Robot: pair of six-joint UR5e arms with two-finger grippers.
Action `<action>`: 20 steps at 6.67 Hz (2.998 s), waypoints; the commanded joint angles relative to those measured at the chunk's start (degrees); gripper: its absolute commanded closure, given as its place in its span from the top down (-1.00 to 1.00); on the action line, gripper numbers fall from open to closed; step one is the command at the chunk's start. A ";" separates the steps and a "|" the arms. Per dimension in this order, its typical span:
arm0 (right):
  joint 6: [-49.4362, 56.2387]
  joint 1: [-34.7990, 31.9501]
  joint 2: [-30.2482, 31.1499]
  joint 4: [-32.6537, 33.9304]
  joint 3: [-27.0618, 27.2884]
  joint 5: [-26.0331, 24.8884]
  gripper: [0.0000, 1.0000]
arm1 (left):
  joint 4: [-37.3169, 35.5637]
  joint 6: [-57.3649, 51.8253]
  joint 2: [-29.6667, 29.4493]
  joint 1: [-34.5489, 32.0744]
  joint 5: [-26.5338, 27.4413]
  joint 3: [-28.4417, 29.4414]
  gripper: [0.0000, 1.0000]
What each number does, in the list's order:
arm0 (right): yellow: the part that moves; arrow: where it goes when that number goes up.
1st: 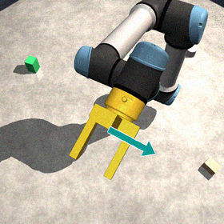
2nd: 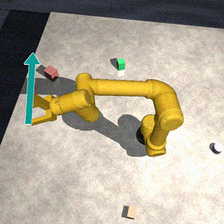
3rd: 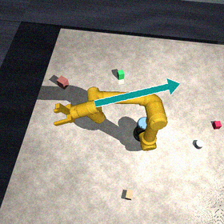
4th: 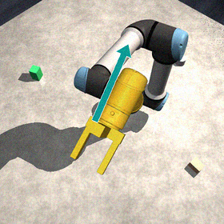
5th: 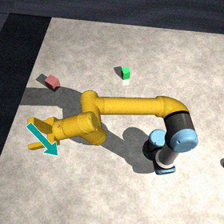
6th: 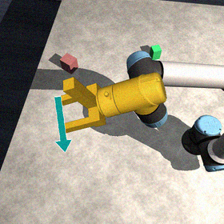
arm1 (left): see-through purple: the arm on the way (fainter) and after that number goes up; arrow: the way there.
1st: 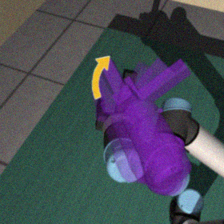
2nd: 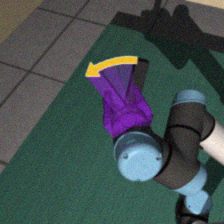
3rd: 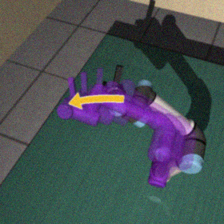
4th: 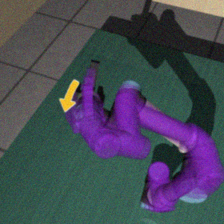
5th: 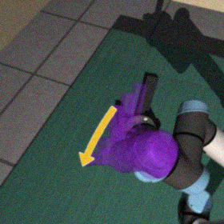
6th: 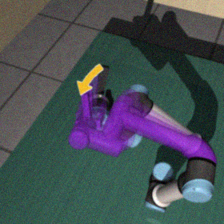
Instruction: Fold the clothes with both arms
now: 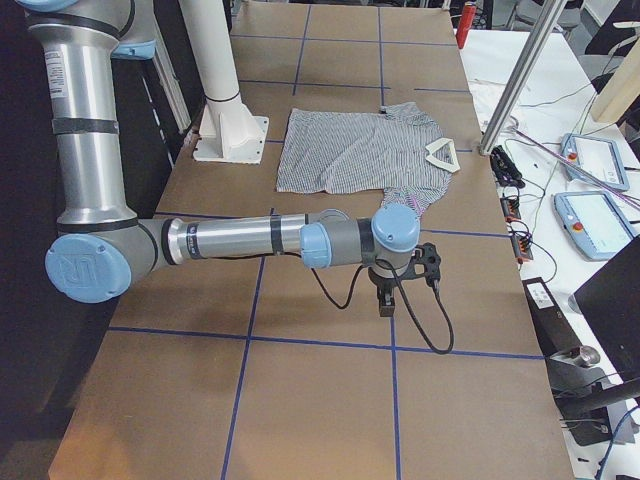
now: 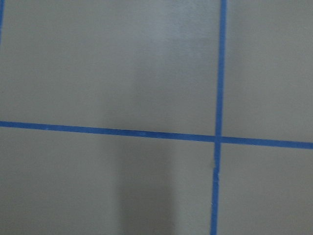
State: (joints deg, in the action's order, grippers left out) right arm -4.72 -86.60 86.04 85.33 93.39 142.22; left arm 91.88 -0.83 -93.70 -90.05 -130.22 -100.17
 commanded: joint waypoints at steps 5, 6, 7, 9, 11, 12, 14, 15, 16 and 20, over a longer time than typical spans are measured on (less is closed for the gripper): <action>-36.15 23.97 -22.57 -27.42 -20.15 -15.17 0.96 | 13.24 4.31 -2.63 5.93 -2.41 1.91 1.00; -41.37 27.59 -24.24 -33.93 -23.83 -17.66 0.95 | 13.67 7.04 -2.72 5.94 -2.50 1.74 1.00; -41.51 29.45 -26.51 -34.96 -26.65 -19.51 0.93 | 13.68 7.07 -2.81 5.94 -2.59 1.56 1.00; -41.16 31.13 -29.61 -34.88 -30.27 -19.88 0.86 | 13.68 7.07 -2.89 5.94 -2.59 1.73 1.00; -40.90 31.92 -29.53 -34.62 -30.37 -19.97 0.81 | 13.77 7.07 -2.98 5.94 -2.59 2.09 1.00; -40.81 32.36 -29.44 -34.53 -30.54 -20.93 0.78 | 13.68 7.07 -2.98 5.94 -2.59 2.09 1.00; -40.81 32.72 -29.61 -34.53 -31.69 -21.64 0.65 | 13.68 6.98 -2.89 5.94 -2.59 2.09 1.00; -40.46 32.72 -29.61 -34.44 -31.69 -21.64 0.59 | 13.68 6.98 -2.89 5.94 -2.59 2.09 1.00; -40.37 32.72 -29.61 -34.35 -31.69 -21.64 0.34 | 13.68 6.98 -2.89 5.94 -2.59 2.09 1.00; -39.75 32.63 -29.79 -34.35 -31.16 -21.90 -1.00 | 13.50 7.15 -2.98 5.94 -2.67 2.17 1.00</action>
State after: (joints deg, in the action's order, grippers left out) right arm -44.43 -53.93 56.27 51.00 61.86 120.33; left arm 105.47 6.23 -96.61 -84.11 -132.82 -98.00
